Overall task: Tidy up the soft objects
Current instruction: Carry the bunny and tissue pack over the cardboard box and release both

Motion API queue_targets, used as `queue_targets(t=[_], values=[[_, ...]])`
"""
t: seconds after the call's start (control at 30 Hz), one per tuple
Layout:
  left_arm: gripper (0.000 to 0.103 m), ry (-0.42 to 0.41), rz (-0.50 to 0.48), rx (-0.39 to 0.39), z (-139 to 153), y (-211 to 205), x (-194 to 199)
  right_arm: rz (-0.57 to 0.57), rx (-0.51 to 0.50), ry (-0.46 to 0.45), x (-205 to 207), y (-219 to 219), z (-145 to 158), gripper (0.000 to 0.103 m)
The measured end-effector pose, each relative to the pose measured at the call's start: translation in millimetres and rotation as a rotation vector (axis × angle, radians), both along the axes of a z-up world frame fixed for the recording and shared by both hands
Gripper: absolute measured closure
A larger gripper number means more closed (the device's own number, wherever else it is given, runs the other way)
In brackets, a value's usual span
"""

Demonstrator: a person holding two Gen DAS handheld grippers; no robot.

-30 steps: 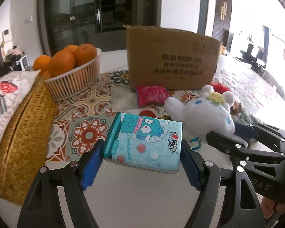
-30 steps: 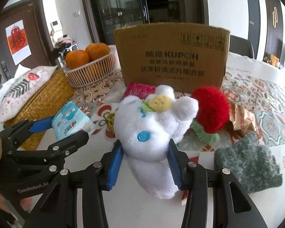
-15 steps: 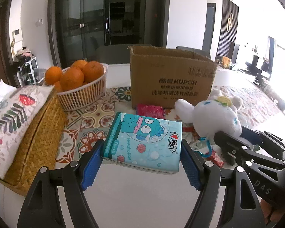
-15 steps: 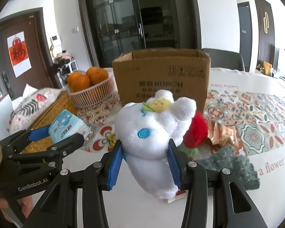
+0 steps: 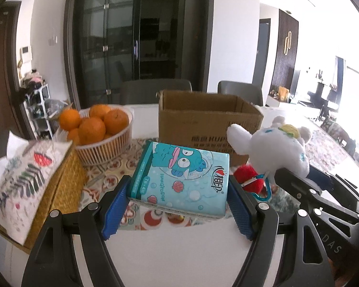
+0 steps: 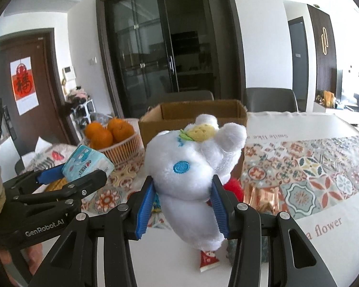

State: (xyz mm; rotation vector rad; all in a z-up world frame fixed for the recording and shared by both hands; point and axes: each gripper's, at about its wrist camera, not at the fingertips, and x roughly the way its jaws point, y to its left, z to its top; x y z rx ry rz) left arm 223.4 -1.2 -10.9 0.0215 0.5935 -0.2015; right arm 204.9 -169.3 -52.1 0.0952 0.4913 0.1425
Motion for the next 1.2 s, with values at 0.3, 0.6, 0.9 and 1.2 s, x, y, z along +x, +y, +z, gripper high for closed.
queue_targets(t=[0.3, 0.6, 0.9, 1.2], values=[[0.026, -0.047, -0.027, -0.007, 27.7, -4.2, 11.6, -0.015, 0.034, -0.043, 6.6, -9.1, 27.1, 0.057], [0.026, -0.056, -0.074, -0.01, 44.3, -9.1, 39.9, -0.027, 0.057, -0.046, 31.3, -17.7, 52.0, 0.057], [0.026, -0.057, -0.119, 0.024, 68.6, -20.7, 76.9, -0.038, 0.069, -0.038, 67.7, -30.9, 80.5, 0.057], [0.026, -0.04, -0.186, 0.081, 91.8, -31.8, 119.1, -0.017, 0.065, 0.01, 116.1, -39.9, 105.4, 0.057]])
